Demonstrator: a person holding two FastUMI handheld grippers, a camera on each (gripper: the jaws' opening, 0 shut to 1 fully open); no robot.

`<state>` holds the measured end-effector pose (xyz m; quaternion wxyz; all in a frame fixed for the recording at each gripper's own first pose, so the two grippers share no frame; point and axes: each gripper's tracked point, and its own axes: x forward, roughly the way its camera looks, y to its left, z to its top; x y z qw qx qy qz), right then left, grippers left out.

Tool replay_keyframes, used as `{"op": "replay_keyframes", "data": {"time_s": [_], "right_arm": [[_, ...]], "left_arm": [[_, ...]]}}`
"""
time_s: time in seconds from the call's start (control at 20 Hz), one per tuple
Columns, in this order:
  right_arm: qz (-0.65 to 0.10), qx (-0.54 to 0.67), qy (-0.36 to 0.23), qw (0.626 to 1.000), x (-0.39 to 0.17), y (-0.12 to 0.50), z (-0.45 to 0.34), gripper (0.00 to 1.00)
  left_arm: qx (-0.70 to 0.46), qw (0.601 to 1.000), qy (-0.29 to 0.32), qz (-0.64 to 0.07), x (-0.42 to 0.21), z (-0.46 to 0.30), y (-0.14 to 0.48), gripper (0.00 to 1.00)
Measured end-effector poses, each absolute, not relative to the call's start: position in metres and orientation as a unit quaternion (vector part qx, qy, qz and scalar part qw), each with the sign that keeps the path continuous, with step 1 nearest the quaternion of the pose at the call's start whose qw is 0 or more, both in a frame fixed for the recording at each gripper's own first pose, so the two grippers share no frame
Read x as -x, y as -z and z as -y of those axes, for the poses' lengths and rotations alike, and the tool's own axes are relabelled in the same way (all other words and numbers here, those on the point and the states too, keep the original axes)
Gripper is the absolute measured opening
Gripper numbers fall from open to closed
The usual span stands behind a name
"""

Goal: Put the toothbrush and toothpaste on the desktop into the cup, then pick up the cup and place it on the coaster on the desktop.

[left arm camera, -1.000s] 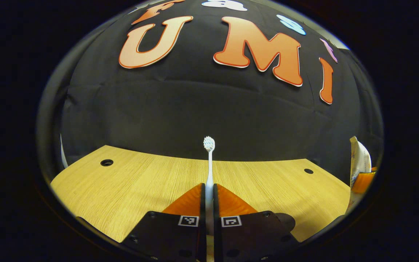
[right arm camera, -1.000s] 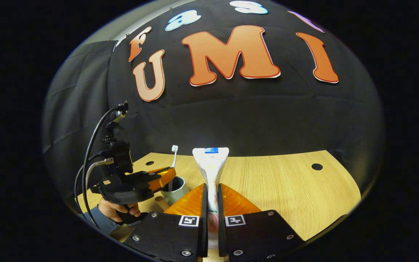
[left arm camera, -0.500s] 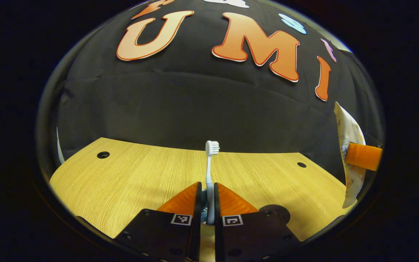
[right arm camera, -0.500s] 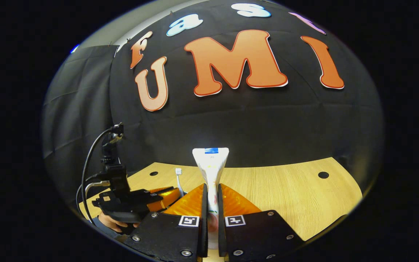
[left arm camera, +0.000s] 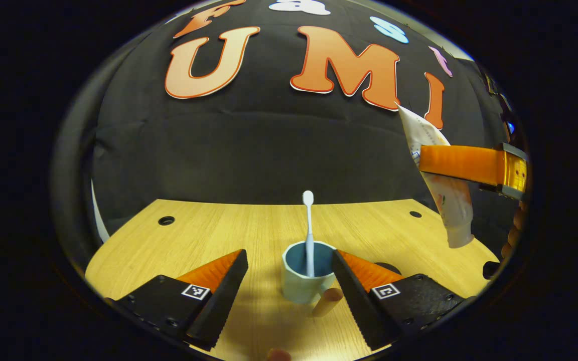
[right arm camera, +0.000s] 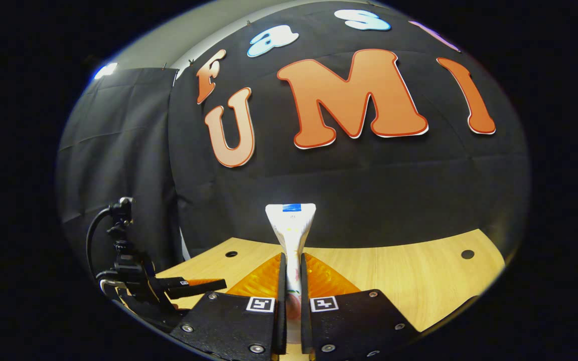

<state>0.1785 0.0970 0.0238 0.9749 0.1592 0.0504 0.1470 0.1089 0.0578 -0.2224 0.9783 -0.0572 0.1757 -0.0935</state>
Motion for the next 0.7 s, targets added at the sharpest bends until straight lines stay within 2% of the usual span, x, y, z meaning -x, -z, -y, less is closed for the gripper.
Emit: {"op": "replay_keyframes", "data": {"time_s": [0.7], "right_arm": [[-0.010, -0.177, -0.175, 0.969, -0.229, -0.031, -0.151, 0.12]], "left_arm": [[0.046, 0.990, 0.049, -0.121, -0.041, -0.128, 0.202, 0.98]]}}
